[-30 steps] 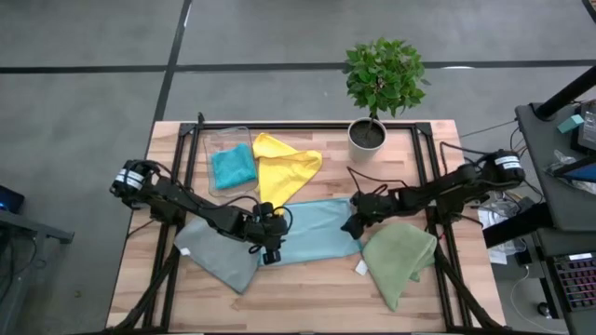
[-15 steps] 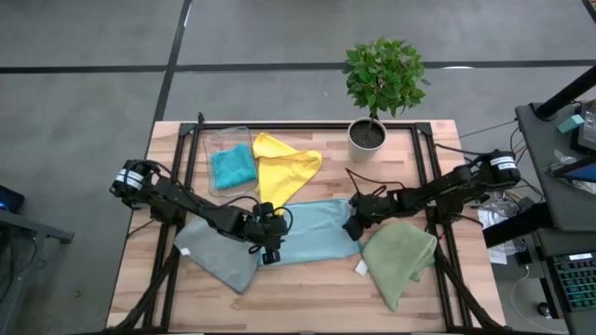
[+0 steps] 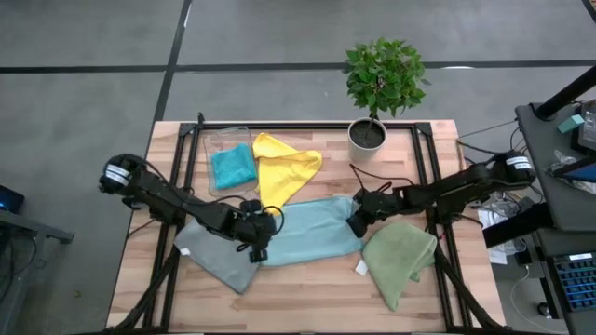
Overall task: Fold microfiber towels
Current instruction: Fold the light blue microfiber towel
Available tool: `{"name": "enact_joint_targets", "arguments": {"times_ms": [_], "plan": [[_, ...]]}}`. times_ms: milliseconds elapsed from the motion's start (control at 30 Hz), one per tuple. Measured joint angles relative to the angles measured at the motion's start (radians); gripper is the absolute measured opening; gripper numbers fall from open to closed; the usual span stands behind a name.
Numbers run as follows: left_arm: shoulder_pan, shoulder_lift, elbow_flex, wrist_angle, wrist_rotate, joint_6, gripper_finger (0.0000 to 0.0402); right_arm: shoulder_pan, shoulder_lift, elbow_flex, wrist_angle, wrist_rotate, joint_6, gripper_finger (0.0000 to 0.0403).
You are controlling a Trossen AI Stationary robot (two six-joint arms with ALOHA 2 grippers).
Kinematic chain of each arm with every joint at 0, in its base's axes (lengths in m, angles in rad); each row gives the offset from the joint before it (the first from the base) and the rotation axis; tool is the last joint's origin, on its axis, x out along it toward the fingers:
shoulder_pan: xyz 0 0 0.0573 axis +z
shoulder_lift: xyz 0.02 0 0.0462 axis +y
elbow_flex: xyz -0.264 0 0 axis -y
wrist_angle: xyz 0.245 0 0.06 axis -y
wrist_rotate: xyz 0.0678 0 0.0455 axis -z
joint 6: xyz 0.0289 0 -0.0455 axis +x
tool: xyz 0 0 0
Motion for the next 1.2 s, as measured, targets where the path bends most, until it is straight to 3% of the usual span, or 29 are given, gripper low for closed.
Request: {"name": "enact_joint_targets", "arguments": {"times_ms": [200,400,667,1200], "plan": [[-0.024,-0.012,-0.012,-0.043,-0.004,-0.024,0.0155,-0.016,-0.116,0.124,-0.401,0.113,-0.049,0.0009],[-0.023,0.027,-0.064,0.083,-0.005,-0.024,0.0155,-0.016,-0.112,0.308,-0.712,0.189,-0.074,0.0009],[-0.021,0.089,-0.131,0.369,-0.034,0.012,0.0155,-0.016,0.079,0.498,-0.746,0.138,-0.101,0.0009],[-0.021,0.230,-0.141,0.487,-0.110,0.010,0.0155,0.014,0.563,0.957,-0.779,0.087,-0.167,0.0009]]}}
